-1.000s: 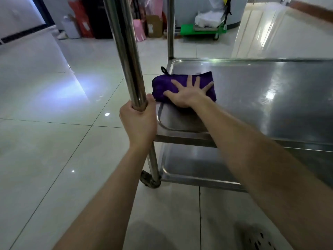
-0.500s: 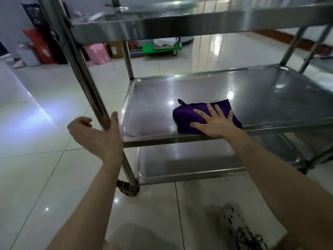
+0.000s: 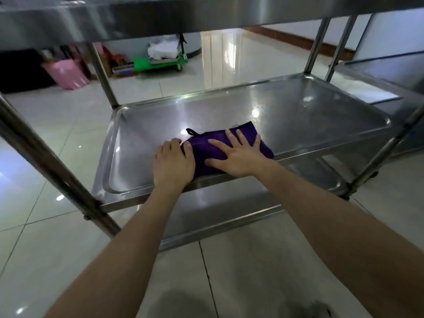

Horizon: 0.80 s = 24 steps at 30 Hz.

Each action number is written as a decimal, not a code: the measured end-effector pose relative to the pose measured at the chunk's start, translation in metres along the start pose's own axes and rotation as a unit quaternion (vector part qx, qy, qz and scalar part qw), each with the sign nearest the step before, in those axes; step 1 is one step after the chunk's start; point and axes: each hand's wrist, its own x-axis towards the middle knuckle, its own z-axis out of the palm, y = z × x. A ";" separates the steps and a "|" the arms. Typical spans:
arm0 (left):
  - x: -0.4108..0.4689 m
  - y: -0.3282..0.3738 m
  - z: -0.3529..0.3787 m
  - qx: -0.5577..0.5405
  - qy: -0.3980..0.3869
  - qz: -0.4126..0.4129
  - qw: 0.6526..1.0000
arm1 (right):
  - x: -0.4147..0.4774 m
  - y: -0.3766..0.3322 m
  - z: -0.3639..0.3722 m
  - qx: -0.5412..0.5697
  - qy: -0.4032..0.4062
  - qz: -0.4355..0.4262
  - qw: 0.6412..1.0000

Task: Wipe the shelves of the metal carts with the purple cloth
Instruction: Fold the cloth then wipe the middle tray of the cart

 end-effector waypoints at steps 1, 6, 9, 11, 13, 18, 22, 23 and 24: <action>0.000 -0.001 0.001 -0.001 -0.007 -0.002 1.000 | 0.002 0.004 0.000 0.003 0.000 -0.006 1.000; -0.004 -0.001 -0.002 0.042 -0.017 0.008 0.999 | 0.037 0.044 -0.025 0.002 -0.006 0.011 1.000; -0.006 -0.001 -0.001 0.039 -0.006 0.003 0.999 | 0.076 0.071 -0.043 0.002 -0.003 0.056 0.998; -0.007 0.001 0.000 0.040 0.004 -0.001 0.999 | 0.111 0.076 -0.053 -0.009 -0.002 0.076 0.997; -0.008 0.003 0.000 0.054 0.009 -0.001 0.999 | 0.148 0.065 -0.059 -0.021 -0.006 0.085 0.996; -0.006 0.003 0.000 0.056 0.039 -0.014 0.998 | 0.186 -0.020 -0.050 -0.051 -0.009 -0.035 0.998; -0.008 0.001 -0.003 0.042 0.031 -0.042 0.998 | 0.131 -0.041 -0.019 -0.053 -0.006 -0.142 0.988; -0.009 0.001 -0.005 0.042 0.022 -0.048 0.998 | 0.113 -0.031 -0.016 -0.046 -0.005 -0.166 0.985; -0.010 0.002 -0.006 0.042 0.013 -0.052 0.998 | 0.094 -0.017 -0.014 -0.041 -0.006 -0.190 0.981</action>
